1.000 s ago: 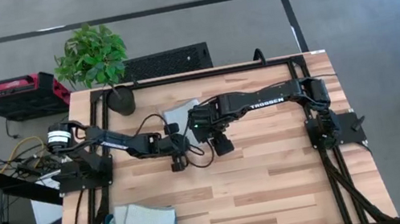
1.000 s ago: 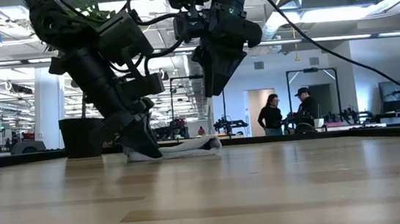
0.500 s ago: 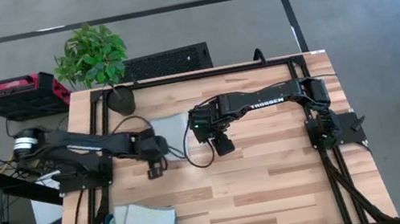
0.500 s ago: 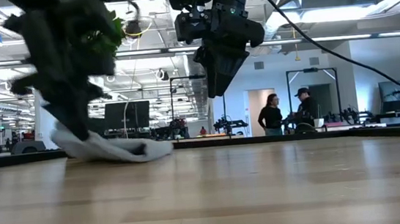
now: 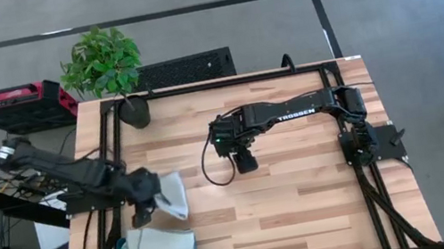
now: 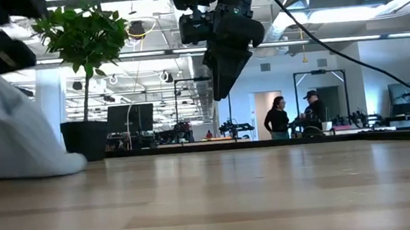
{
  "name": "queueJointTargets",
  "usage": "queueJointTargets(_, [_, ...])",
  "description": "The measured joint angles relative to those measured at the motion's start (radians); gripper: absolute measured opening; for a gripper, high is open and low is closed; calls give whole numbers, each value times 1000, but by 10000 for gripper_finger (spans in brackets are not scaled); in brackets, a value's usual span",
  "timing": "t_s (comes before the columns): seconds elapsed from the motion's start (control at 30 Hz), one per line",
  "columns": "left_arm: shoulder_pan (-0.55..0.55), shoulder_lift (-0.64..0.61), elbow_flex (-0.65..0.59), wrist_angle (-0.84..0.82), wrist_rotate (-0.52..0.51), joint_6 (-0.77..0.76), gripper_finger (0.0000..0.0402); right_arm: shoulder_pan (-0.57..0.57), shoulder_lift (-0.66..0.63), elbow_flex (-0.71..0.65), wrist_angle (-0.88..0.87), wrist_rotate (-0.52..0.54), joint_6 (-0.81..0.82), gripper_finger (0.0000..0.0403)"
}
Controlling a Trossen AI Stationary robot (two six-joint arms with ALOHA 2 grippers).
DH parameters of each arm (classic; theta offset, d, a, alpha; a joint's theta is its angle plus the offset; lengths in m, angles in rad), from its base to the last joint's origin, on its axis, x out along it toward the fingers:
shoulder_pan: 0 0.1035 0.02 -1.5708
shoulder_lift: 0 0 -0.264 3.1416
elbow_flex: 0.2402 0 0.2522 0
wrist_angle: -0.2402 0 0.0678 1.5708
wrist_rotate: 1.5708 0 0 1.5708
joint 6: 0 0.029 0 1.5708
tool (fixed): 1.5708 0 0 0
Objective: Fold microfiber towels
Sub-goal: Stack the grey microfiber cloth on top of the grey microfiber cloth into the bin
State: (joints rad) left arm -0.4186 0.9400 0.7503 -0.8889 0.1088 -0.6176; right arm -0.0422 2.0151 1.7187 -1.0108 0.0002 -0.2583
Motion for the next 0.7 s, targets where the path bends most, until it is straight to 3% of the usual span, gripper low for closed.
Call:
queueJointTargets(0.33, [-325, 35, 156, 15, -56, -208, 0, 0, 0, 0, 24, -1, 161, 214])
queueJointTargets(0.7, [-574, 322, 286, 48, -121, -329, 0, 0, 0, 0, 42, -1, 207, 214])
